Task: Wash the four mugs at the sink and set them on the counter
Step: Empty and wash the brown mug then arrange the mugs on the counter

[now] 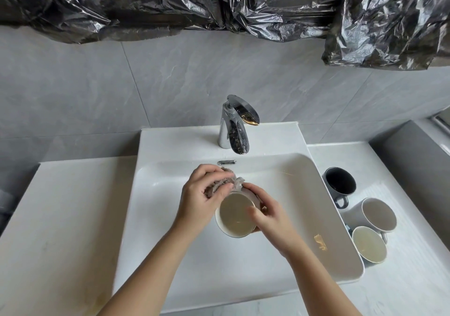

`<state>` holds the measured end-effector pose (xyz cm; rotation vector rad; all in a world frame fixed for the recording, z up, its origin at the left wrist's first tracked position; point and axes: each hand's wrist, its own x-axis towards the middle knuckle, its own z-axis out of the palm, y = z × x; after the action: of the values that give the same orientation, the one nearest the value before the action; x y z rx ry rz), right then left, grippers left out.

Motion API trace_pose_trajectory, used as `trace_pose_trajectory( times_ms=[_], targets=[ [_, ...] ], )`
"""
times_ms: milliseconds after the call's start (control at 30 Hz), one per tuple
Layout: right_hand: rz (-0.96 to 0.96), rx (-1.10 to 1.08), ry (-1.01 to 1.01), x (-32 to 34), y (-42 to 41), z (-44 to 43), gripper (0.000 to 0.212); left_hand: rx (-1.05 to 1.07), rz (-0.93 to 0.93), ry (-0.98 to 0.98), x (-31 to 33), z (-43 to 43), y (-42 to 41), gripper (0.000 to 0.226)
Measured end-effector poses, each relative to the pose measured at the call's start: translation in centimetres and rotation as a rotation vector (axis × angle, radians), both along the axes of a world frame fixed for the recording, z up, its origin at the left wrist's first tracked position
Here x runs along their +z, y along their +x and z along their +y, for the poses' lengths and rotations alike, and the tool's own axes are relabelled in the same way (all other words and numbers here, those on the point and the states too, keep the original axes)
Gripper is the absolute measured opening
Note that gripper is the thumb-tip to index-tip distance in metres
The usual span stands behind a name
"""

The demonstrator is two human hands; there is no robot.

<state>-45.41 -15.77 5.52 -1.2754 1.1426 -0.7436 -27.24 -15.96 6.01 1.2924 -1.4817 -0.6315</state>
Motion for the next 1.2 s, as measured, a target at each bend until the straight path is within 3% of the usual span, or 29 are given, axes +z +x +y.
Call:
trace_pose_trajectory(
  times_ms=[67,167,333,433,600,733,867,933,1033,1100,1200],
  targets=[
    [0.041,0.041,-0.077,0.3,-0.3,0.1,0.049,-0.006,0.081,0.078,-0.1,-0.1,0.2,0.023],
    [0.087,0.111,-0.124,0.0,-0.9,0.2,0.054,0.010,0.280,0.341,0.5,-0.2,0.2,0.010],
    [-0.011,0.142,-0.081,0.0,-1.3,0.8,0.052,0.038,0.646,0.693,1.3,0.1,-0.4,0.018],
    [-0.136,0.124,0.003,0.1,-1.0,0.9,0.053,0.038,0.768,0.741,1.2,0.6,-0.7,0.019],
    [-0.265,0.099,0.106,-0.2,-1.0,0.8,0.052,-0.035,0.866,0.652,0.9,1.2,-0.6,0.024],
    [-0.308,0.099,0.141,-0.4,-1.0,0.7,0.055,-0.137,0.812,0.512,1.2,1.5,-0.1,0.027],
    [-0.313,0.143,0.172,-0.3,-1.6,0.0,0.051,-0.395,0.547,0.425,2.0,1.1,1.6,0.064],
    [-0.334,0.182,0.249,-0.1,-1.6,-0.3,0.049,-0.478,0.486,0.477,2.1,0.8,2.1,0.059],
    [-0.382,0.225,0.416,-0.2,-1.3,-0.6,0.071,-0.487,0.470,0.514,2.3,0.8,2.1,0.051],
    [-0.434,0.253,0.484,-0.6,-1.3,-0.7,0.088,-0.433,0.490,0.504,2.1,1.0,1.8,0.043],
    [-0.560,0.235,0.612,-1.2,-1.5,-0.2,0.095,-0.281,0.577,0.422,1.5,1.2,1.2,0.036]
  ],
)
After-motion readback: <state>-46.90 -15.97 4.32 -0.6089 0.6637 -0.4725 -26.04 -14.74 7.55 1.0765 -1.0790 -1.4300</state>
